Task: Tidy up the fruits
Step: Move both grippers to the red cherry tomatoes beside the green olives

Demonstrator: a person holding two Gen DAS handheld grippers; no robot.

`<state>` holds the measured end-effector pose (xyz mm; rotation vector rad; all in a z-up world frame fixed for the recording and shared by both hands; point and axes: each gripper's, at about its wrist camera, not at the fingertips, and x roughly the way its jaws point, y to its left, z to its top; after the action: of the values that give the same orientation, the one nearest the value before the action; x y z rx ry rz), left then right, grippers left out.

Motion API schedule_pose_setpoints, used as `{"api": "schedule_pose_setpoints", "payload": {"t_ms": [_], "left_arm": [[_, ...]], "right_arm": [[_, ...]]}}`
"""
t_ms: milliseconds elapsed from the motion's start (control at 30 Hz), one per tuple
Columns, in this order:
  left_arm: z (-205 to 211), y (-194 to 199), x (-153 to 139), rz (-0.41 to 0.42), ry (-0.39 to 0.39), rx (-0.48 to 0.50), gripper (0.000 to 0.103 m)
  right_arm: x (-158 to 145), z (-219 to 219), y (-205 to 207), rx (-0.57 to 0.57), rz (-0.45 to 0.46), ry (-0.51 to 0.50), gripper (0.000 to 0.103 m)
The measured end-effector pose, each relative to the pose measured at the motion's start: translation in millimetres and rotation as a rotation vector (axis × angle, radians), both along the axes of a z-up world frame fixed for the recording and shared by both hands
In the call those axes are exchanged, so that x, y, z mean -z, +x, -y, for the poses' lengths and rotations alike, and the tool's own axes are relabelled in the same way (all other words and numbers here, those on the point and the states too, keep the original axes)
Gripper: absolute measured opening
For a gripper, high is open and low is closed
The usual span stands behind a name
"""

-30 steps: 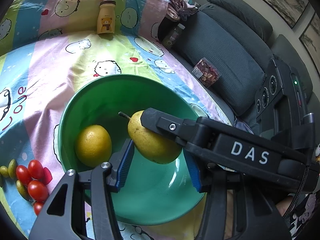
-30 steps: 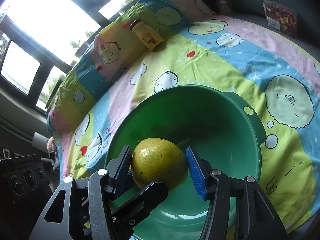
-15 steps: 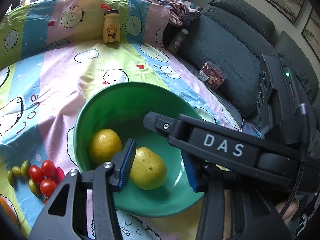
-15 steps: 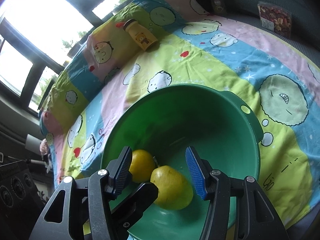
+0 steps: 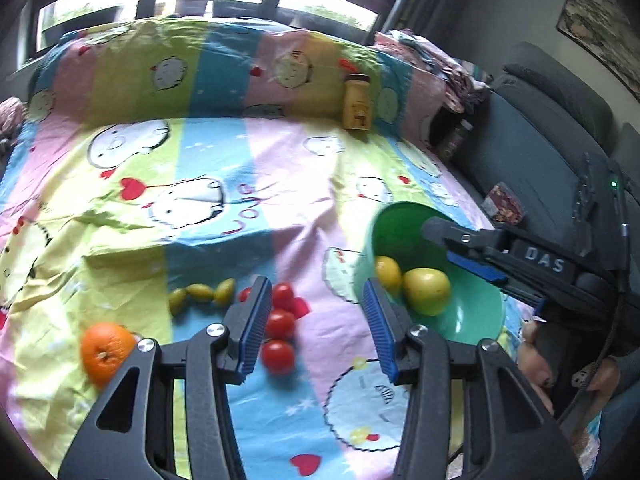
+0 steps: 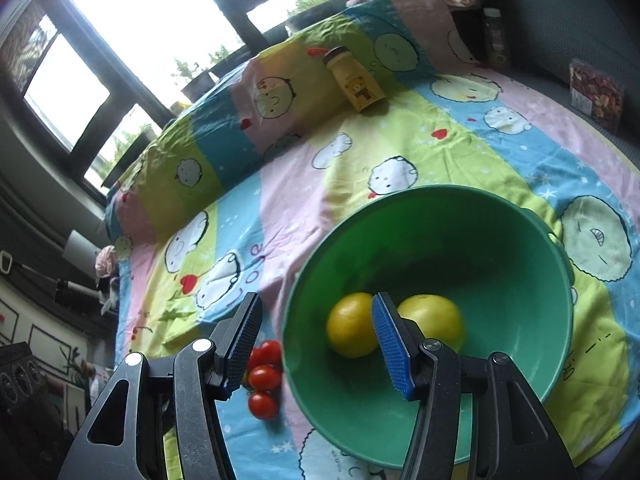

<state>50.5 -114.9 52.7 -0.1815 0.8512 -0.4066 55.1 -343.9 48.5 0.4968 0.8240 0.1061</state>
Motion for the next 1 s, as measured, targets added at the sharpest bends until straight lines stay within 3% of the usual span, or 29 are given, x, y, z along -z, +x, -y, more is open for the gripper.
{"api": "schedule_pose_setpoints", "payload": {"t_ms": [233,467,533,600,667,1000], "left_arm": [[-54.4,-5.4,35.7,-0.090,-0.017,-0.112,0.046],[-41.8,-3.0,67.1,-0.172,-0.027,-0.033,0.046],[-35.6,-1.9,72.8,-0.179,-0.035,-0.002,0.046],[-32.0,1.2,79.5,-0.205,-0.067,0.023,0.046],[-29.7,3.4,83.1,-0.220,-0.089,0.031,0.045],[-22.2,10.8,93.4,-0.271,-0.167,0.064,0.045]], "right_arm": [[0.1,-53.5,8.5,-0.149,-0.002,-0.038,0.058],[27.7,-101.2,25.9,-0.269,-0.102,-0.062,0.058],[35.9,-109.3,29.4,-0.270,-0.126,-0.085,0.056],[43.6,-114.2,33.1,-0.268,-0.160,-0.110,0.044],[52.3,-115.3,36.6,-0.264,-0.199,-0.115,0.040],[80.5,-116.7,46.9,-0.229,-0.310,-0.154,0.040]]}}
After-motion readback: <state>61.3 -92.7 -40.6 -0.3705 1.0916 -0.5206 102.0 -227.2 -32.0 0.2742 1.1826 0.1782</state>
